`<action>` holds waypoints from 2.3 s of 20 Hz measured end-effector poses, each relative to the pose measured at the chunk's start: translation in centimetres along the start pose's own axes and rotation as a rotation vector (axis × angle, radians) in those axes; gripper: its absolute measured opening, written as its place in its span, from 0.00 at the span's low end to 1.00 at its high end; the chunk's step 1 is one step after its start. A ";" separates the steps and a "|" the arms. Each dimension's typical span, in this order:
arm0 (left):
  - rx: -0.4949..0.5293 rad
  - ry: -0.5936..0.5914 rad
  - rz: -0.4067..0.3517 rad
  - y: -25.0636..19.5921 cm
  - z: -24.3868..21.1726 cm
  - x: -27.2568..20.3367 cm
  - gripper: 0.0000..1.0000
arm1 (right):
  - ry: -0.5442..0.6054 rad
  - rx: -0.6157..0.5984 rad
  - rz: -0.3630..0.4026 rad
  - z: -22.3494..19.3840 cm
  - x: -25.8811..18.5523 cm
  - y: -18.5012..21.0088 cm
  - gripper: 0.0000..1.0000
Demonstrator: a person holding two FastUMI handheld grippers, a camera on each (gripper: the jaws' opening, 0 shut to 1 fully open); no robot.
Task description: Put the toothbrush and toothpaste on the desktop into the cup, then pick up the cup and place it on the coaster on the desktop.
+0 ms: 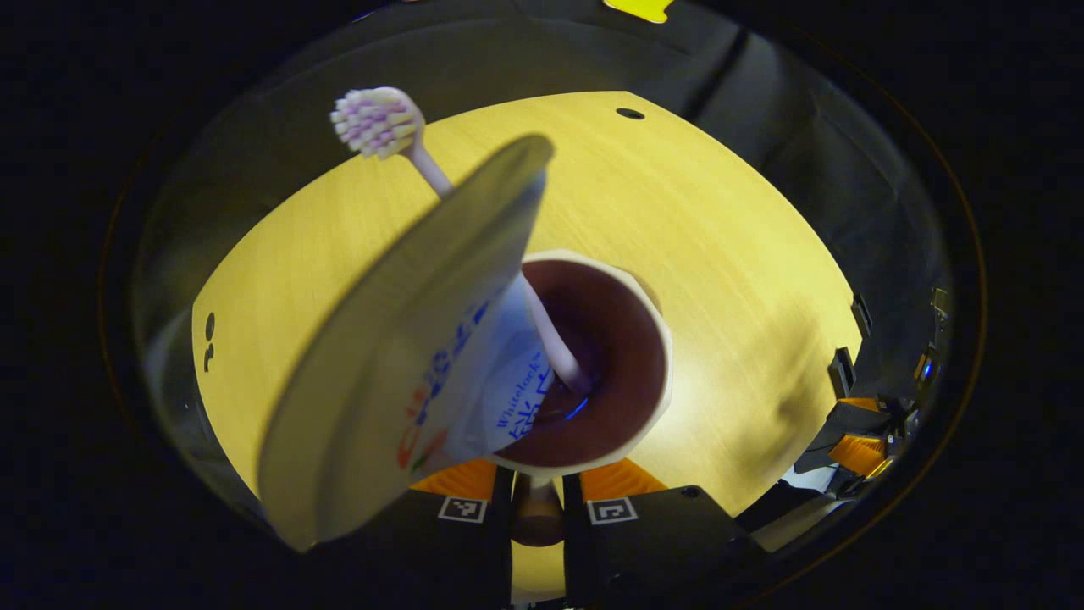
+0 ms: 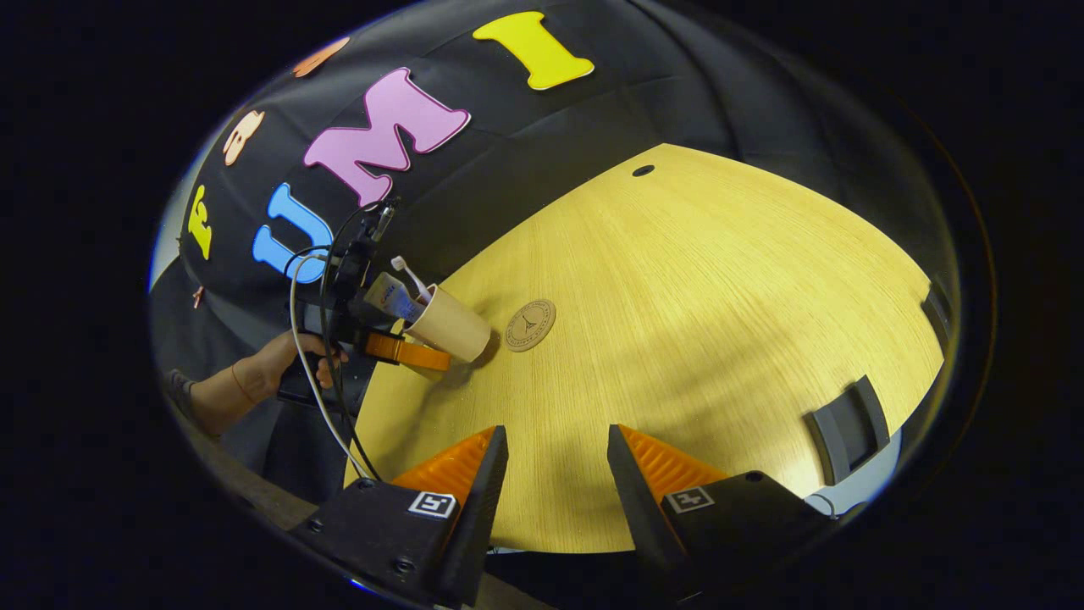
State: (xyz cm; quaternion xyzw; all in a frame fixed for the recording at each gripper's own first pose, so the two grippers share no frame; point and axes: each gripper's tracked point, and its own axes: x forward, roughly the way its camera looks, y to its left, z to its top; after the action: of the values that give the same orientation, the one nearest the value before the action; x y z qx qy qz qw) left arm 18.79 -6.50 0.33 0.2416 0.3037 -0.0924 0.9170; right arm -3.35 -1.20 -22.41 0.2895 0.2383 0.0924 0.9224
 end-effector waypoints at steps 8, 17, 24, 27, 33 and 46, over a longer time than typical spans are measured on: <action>0.051 0.017 -0.006 -3.8 2.7 1.8 0.29 | 0.020 0.051 -0.040 0.7 -1.2 -3.1 0.74; 0.047 0.040 0.010 -4.5 3.4 3.6 0.29 | 0.025 0.076 -0.051 0.7 -1.1 -4.6 0.74; 0.035 0.037 0.013 -4.7 3.8 4.3 0.29 | 0.019 0.094 -0.063 1.0 -0.7 -6.0 0.74; 0.048 0.034 0.005 -4.8 4.1 4.0 0.31 | 0.018 0.101 -0.062 1.1 -0.6 -6.2 0.74; 0.062 0.007 0.010 -4.5 4.7 2.6 0.67 | 0.026 0.095 -0.053 1.2 0.0 -5.9 0.74; -0.131 -0.188 -0.010 -1.3 -0.5 -4.7 0.81 | 0.046 0.014 -0.029 0.9 1.7 -1.4 0.74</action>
State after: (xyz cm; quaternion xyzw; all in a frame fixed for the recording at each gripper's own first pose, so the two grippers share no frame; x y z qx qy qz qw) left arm 14.36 -7.28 2.32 0.1697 0.2231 -0.0993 0.9548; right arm -1.40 -2.32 -23.21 0.2901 0.2642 0.0838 0.9160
